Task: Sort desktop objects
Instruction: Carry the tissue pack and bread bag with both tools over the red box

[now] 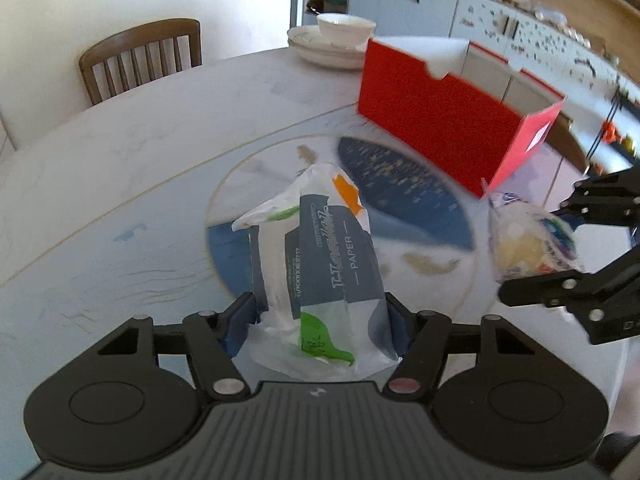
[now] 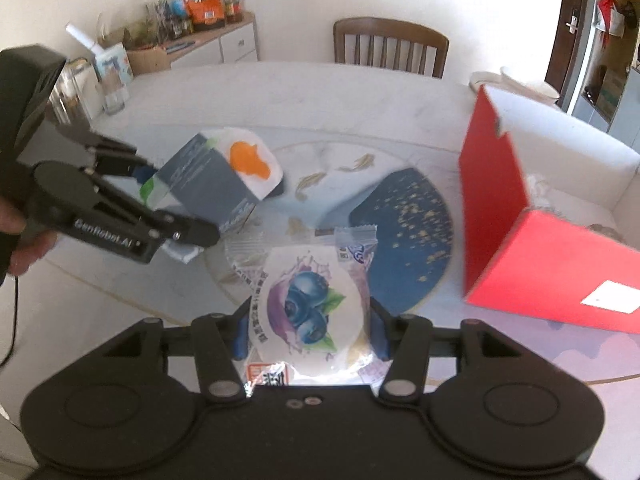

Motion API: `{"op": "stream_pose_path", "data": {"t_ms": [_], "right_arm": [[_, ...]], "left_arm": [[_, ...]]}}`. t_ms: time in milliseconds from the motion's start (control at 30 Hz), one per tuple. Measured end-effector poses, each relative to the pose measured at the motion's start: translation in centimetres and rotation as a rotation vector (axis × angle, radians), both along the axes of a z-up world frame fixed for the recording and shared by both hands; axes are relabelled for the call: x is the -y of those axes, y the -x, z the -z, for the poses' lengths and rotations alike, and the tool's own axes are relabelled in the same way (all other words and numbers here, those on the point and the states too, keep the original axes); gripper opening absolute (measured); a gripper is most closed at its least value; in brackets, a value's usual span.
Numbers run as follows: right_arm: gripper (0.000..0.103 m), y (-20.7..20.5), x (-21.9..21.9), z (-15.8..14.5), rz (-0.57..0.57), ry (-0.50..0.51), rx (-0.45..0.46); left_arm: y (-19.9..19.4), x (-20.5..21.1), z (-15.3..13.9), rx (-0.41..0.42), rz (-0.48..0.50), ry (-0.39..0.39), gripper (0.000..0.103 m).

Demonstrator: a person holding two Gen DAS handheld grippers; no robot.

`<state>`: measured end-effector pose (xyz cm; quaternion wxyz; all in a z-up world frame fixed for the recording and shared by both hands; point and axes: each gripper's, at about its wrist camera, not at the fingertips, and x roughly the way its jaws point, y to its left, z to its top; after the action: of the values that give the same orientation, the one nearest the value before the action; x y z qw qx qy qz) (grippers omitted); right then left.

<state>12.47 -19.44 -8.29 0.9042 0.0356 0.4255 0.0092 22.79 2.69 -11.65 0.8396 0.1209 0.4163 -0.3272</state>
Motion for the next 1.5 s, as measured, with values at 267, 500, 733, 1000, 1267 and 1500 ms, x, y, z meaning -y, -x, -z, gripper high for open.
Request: {"op": "stream_pose_path", "data": {"t_ms": [267, 500, 733, 1000, 1267, 1500], "right_arm": [[0.054, 2.1, 4.3, -2.8, 0.006, -0.015, 0.046], [0.054, 3.9, 8.5, -4.8, 0.018, -0.023, 0.087], [0.054, 5.0, 13.2, -5.8, 0.042, -0.022, 0.112], [0.054, 5.3, 18.9, -6.4, 0.119, -0.037, 0.117], [0.054, 4.2, 24.6, -6.5, 0.178, -0.015, 0.121], [0.054, 1.5, 28.3, -5.4, 0.221, -0.009, 0.088]], "left_arm": [[2.8, 3.7, -3.1, 0.001, -0.059, 0.031, 0.067], [4.5, 8.1, -5.2, 0.015, -0.068, 0.05, 0.067], [5.2, 13.1, -7.0, 0.025, -0.052, 0.059, 0.067], [4.5, 18.1, -8.6, 0.043, -0.044, 0.054, 0.067], [2.1, 23.5, -10.2, 0.069, -0.009, 0.013, 0.067], [-1.1, 27.8, -9.9, 0.064, 0.01, -0.039, 0.067]]}}
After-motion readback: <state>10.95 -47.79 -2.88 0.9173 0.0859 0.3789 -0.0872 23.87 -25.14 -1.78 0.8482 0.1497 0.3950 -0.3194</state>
